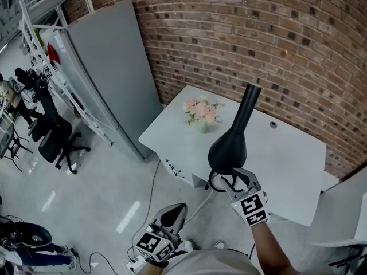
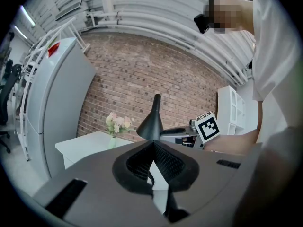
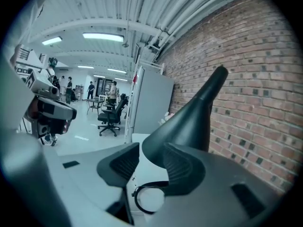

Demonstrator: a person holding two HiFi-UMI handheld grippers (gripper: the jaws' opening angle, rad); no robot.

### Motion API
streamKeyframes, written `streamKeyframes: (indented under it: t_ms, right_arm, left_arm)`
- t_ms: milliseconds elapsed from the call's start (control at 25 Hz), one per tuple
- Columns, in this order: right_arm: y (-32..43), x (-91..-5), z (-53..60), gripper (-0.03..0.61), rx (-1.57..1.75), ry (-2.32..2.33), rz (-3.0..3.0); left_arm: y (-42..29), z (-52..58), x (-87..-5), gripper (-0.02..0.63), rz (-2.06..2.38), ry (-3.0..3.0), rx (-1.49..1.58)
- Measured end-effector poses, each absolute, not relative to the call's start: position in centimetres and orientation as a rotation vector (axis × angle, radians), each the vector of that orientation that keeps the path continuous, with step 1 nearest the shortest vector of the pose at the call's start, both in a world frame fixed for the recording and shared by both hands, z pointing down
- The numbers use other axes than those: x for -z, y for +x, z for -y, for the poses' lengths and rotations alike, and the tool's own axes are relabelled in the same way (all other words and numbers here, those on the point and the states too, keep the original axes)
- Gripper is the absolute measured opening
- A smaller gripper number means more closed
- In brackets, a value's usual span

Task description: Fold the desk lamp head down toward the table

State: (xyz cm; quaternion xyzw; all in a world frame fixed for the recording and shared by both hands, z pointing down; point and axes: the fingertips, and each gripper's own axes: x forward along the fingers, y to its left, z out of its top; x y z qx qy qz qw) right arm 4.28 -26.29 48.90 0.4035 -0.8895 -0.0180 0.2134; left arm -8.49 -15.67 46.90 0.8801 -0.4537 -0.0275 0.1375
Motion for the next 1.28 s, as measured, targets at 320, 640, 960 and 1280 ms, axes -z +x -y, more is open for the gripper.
streamKeyframes:
  t_ms: [320,640,960,1280]
  right_arm:
    - [4.5,-47.5,25.5,0.09,0.039,1.149,2.513]
    - [5.0,-46.2,24.5,0.04,-0.101,1.204,2.611]
    - [4.4,-45.6,23.0,0.02,-0.123,1.215,2.661]
    - [4.3,-45.4,21.4,0.017,-0.145,1.215,2.677]
  left_arm:
    - [-7.7,15.8,-46.4,0.008,1.286,2.56,0.092]
    - [-7.4,16.1,-46.4,0.008,1.252,2.572,0.1]
    - [-7.0,16.0,-46.9,0.008,1.214,2.588,0.099]
    - [-6.2,15.4,-47.1,0.008,1.18,2.598,0.105]
